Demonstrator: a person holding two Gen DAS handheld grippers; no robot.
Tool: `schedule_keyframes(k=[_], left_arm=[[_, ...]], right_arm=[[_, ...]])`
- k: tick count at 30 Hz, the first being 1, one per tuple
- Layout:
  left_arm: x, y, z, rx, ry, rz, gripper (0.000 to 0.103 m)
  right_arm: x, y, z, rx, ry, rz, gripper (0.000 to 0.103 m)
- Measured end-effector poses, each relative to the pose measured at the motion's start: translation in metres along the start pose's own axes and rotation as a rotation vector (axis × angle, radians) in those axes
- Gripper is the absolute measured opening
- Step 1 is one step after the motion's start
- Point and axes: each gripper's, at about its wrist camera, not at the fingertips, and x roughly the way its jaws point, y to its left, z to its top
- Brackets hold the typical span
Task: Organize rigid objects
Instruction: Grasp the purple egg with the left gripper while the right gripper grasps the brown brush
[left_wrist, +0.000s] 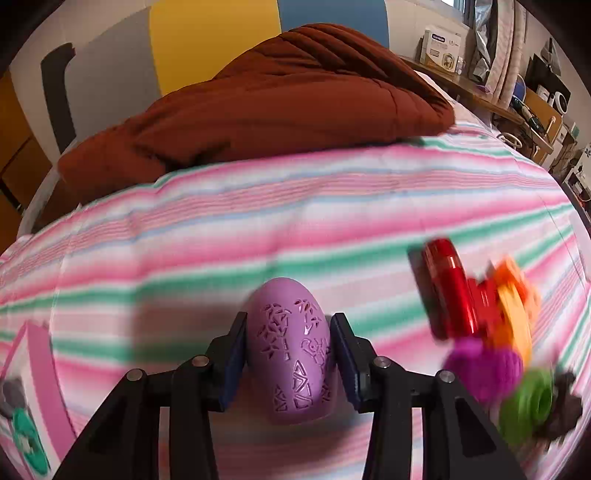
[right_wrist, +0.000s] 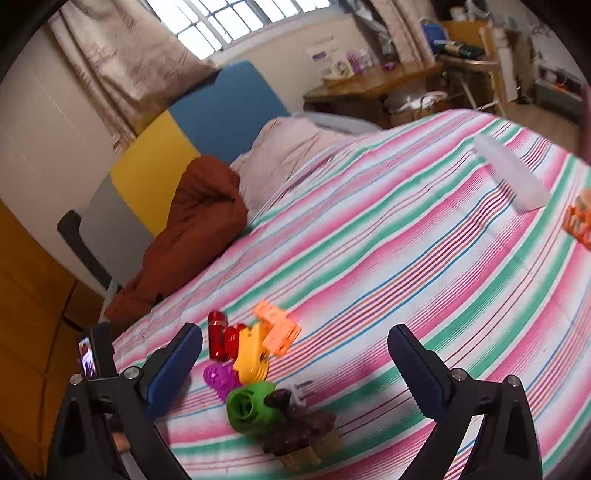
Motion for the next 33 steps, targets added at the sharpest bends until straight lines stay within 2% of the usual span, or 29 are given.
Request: schedule_keyframes(k=[3,6,10,12,16,21,24,28,29,30,33], left_arm=[[-0.018,-0.002,-0.032,0.017,-0.02,-0.027,0.044],[-0.037,-0.016,-0.06,0.033,-0.043,-0.029,0.044],[-0.054,-0.029,-0.094,0.05,-0.078,-0.038,0.044],[-0.065,-0.033,-0.115,0.06,-0.102,-0.038,0.044],[-0.08,-0.035,-0.143,0.079,-0.142,-0.045,0.043],[-0.084,-0.033,-0.155,0.102,-0.183,-0.047,0.042],[-0.084,-0.036,-0.157,0.111,-0.197,-0.038,0.042],[-0.082,-0.031,-0.157,0.096,-0.199,-0.058,0.042],[-0.082,-0.03,-0.157,0.091,-0.2,-0.065,0.042],[-0.082,-0.03,-0.157,0.09,-0.202,-0.067,0.042],[-0.082,-0.032,-0.158,0.093,-0.209,-0.06,0.042]], right_arm=[[0.011,0.001,-0.003,0.004,0.071,0.046,0.087],[0.019,0.003,-0.007,0.0,0.123,0.081,0.079],[0.025,0.011,-0.013,-0.055,0.173,0.098,0.078],[0.028,0.016,-0.017,-0.095,0.19,0.076,0.078],[0.041,0.023,-0.03,-0.16,0.282,0.042,0.079],[0.05,0.022,-0.043,-0.219,0.348,-0.012,0.078],[0.057,0.022,-0.048,-0.253,0.39,-0.079,0.078],[0.066,0.033,-0.059,-0.349,0.431,-0.117,0.078],[0.068,0.033,-0.06,-0.363,0.434,-0.129,0.075],[0.069,0.032,-0.06,-0.361,0.433,-0.145,0.066],[0.069,0.027,-0.059,-0.347,0.418,-0.149,0.066]])
